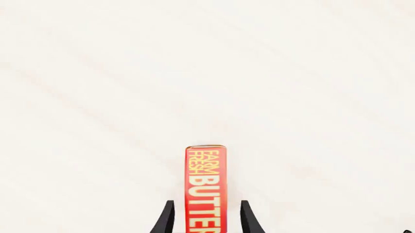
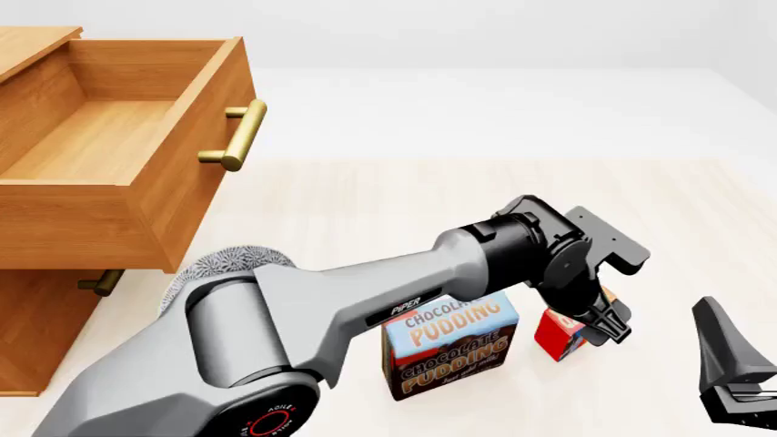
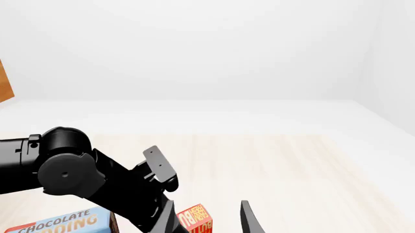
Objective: Put the butter at the back in the top drawer of the cabinet and close it.
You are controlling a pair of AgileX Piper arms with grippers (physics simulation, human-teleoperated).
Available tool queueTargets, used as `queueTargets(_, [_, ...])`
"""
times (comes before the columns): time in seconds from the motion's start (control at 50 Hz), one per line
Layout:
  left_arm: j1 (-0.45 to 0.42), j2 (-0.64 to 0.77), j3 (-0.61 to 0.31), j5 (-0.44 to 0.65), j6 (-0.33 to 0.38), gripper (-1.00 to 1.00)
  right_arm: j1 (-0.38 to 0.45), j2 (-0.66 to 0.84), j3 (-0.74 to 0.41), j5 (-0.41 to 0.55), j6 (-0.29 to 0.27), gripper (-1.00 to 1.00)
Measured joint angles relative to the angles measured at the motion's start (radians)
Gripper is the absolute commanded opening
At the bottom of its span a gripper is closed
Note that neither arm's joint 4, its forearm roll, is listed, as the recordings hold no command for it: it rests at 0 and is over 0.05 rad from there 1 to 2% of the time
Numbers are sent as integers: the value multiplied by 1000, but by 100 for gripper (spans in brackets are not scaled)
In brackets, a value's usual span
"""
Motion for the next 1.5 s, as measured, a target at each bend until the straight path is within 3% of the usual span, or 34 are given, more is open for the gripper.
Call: queueTargets(1.5, [-4, 32, 37, -35, -33, 100, 0, 0, 0, 0, 0, 100])
